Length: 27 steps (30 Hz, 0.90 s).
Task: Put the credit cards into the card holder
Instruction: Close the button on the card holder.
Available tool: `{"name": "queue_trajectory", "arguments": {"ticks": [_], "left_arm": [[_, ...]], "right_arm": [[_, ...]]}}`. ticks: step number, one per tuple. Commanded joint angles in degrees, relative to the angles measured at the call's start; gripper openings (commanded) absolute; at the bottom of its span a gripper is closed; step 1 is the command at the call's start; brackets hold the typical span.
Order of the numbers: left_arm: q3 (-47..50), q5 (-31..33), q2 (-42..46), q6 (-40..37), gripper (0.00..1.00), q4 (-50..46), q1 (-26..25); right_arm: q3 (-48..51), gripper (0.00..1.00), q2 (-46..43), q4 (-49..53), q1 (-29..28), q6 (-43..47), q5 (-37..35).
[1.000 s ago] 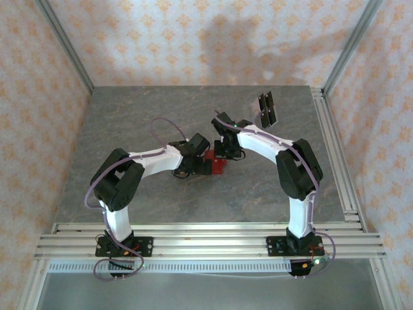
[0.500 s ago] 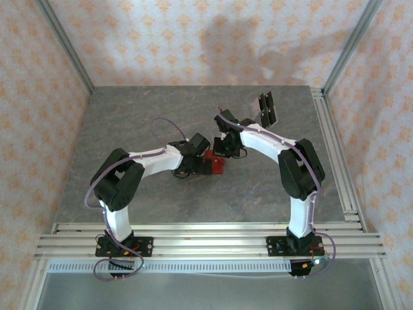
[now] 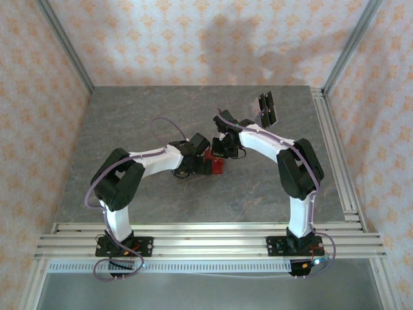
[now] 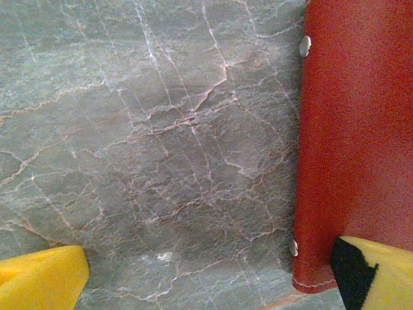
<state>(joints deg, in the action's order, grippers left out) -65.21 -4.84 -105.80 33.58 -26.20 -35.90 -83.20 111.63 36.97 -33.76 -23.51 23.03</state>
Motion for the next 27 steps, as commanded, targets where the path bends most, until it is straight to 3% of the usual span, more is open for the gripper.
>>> {"name": "queue_trajectory", "arguments": {"ticks": [1, 27], "left_arm": [[0.57, 3.17, -3.09, 0.59, 1.00, -3.34, 0.49], [0.08, 3.08, -3.24, 0.50, 1.00, -3.60, 0.49]], "right_arm": [[-0.83, 0.00, 1.14, -0.76, -0.60, -0.77, 0.47], [-0.12, 0.00, 2.53, -2.36, -0.96, -1.37, 1.36]]}}
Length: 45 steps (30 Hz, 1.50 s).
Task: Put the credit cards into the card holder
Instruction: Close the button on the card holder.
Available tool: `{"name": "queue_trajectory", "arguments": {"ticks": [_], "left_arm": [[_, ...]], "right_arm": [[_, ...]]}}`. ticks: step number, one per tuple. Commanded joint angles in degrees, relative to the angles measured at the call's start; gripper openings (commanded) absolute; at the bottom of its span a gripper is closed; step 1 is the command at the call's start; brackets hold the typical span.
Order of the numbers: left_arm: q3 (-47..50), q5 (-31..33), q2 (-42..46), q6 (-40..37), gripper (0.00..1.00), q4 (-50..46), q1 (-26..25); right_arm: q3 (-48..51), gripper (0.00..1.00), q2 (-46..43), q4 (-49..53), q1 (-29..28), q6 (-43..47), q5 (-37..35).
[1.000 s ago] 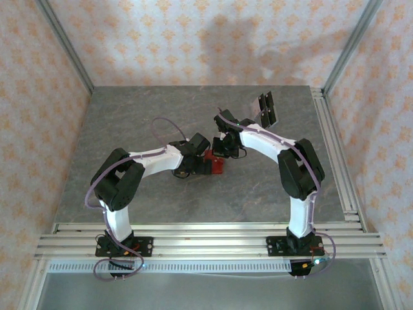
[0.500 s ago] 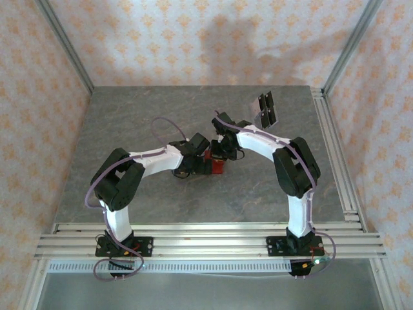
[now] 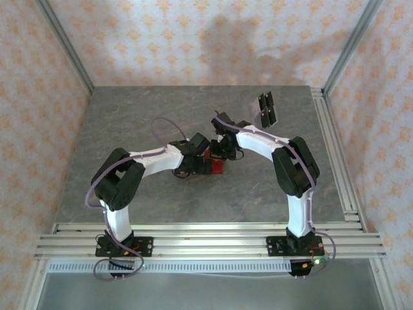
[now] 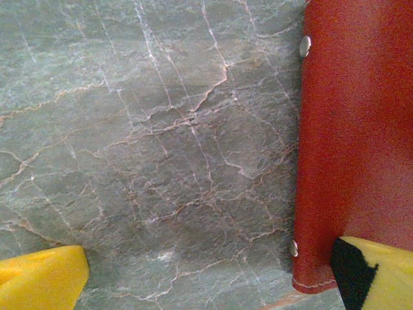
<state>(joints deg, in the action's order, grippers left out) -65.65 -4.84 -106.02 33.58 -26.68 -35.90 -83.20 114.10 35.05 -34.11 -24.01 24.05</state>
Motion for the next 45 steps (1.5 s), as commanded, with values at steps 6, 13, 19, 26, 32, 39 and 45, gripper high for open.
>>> {"name": "queue_trajectory", "arguments": {"ticks": [6, 13, 19, 26, 32, 39, 45], "left_arm": [[0.56, 3.12, -3.05, 0.45, 0.99, -3.09, 0.48], [0.61, 3.17, -3.03, 0.59, 0.99, -3.10, 0.50], [0.52, 3.22, -2.99, 0.51, 0.99, -3.31, 0.49], [0.61, 3.13, -3.00, 0.43, 0.99, -3.14, 0.48], [0.52, 3.17, -3.05, 0.39, 0.99, -3.21, 0.51], [0.27, 3.17, -3.05, 0.34, 0.99, -3.48, 0.52], [0.17, 3.41, -2.71, 0.42, 0.99, -3.87, 0.48]], "right_arm": [[0.56, 0.00, 0.73, -0.83, -0.88, -1.12, 0.56], [1.44, 0.00, 2.20, -1.39, -1.14, -1.35, 0.79], [2.84, 0.00, 2.67, -1.60, -0.98, -1.36, -0.26], [6.18, 0.00, 2.53, -4.36, 1.42, -2.36, -0.36], [8.23, 0.00, 2.96, -5.84, 3.11, -2.53, 0.50], [13.28, 0.00, 2.63, -9.02, 5.12, -3.51, 1.03], [17.34, 0.00, 1.64, -11.50, 5.81, -4.15, 1.27]]}}
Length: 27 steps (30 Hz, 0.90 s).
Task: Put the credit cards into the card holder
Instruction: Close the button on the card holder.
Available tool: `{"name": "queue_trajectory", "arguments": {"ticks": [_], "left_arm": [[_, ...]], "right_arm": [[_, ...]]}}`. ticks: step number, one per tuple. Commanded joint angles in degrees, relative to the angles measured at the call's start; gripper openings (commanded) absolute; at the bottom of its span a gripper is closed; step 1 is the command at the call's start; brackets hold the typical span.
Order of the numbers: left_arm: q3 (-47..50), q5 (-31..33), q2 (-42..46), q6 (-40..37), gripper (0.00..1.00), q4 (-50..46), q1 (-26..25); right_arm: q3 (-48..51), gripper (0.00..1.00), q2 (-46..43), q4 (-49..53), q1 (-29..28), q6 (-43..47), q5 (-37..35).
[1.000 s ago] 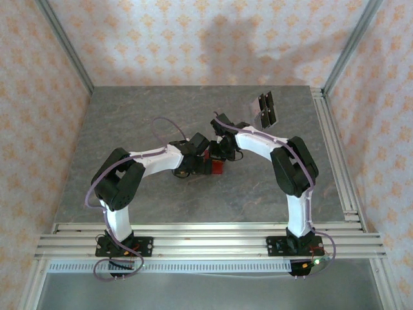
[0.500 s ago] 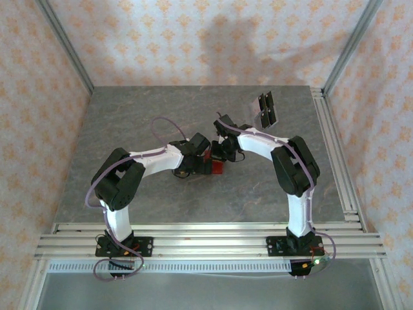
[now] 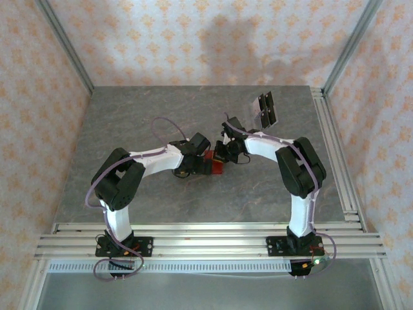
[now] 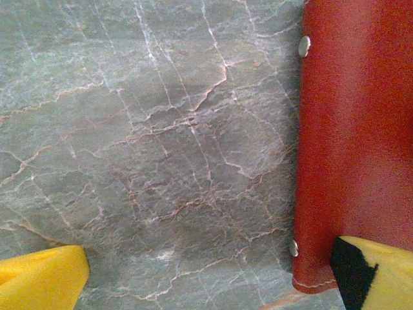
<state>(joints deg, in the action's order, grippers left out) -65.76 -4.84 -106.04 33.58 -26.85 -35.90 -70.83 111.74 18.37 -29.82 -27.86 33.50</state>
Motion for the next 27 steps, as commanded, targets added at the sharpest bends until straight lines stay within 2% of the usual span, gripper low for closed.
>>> {"name": "queue_trajectory", "arguments": {"ticks": [1, 15, 27], "left_arm": [[0.28, 3.43, -2.76, 0.43, 0.99, -3.69, 0.48], [0.60, 3.87, -1.93, 0.55, 0.99, -4.09, 0.48], [0.37, 3.87, -1.84, 0.61, 0.99, -4.20, 0.48]], "right_arm": [[5.66, 0.00, 3.97, 4.83, 1.52, -0.47, -8.07], [13.57, 0.00, 2.94, 0.93, 2.66, -2.37, -9.32], [12.73, 0.00, 2.87, 0.82, 2.82, -2.16, -7.91]]}}
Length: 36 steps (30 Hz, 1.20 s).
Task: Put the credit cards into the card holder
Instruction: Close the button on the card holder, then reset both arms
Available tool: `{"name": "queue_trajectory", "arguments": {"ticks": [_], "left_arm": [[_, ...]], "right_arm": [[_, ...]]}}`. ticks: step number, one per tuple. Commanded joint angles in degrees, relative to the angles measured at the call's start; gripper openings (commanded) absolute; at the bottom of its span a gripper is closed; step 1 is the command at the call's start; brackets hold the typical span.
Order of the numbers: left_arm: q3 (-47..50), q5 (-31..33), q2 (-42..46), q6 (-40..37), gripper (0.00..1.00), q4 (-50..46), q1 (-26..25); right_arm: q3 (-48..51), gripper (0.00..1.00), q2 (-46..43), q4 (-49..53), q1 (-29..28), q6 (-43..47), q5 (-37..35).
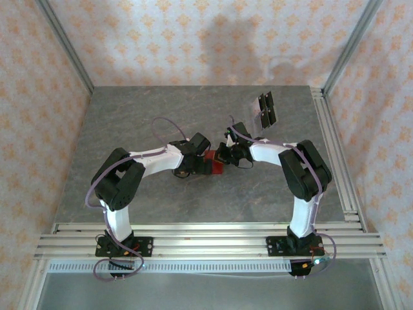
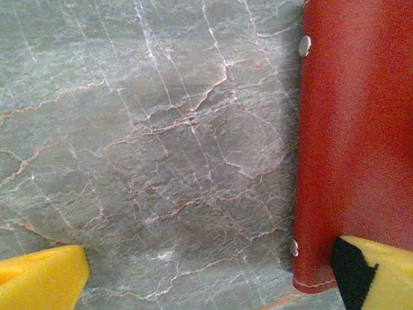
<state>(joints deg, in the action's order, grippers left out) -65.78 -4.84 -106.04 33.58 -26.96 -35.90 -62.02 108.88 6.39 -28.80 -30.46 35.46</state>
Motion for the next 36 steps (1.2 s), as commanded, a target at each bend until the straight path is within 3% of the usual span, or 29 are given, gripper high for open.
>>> {"name": "queue_trajectory", "arguments": {"ticks": [1, 13, 20, 29, 36], "left_arm": [[0.31, 3.87, -1.89, 0.65, 0.99, -4.13, 0.49], [-0.67, 4.40, 0.14, -0.03, 0.99, -5.21, 0.48], [-1.54, 5.38, 3.81, -0.89, 1.00, -6.04, 0.50], [-3.44, 9.25, 17.41, -2.65, 1.00, -7.40, 0.57], [0.14, 24.86, 32.52, -5.87, 1.00, -5.14, 0.68]], "right_arm": [[3.31, 0.00, 5.44, 12.77, 1.81, 0.40, -9.32], [-8.30, 0.29, 2.17, 12.41, 1.81, -3.39, -0.14], [-10.48, 0.38, -1.51, 8.57, 1.81, -8.12, 3.21], [-7.98, 0.57, -13.11, 14.70, 2.28, -3.85, -2.22], [-2.63, 0.70, -28.16, 19.71, 4.26, 2.98, -12.27]]}}
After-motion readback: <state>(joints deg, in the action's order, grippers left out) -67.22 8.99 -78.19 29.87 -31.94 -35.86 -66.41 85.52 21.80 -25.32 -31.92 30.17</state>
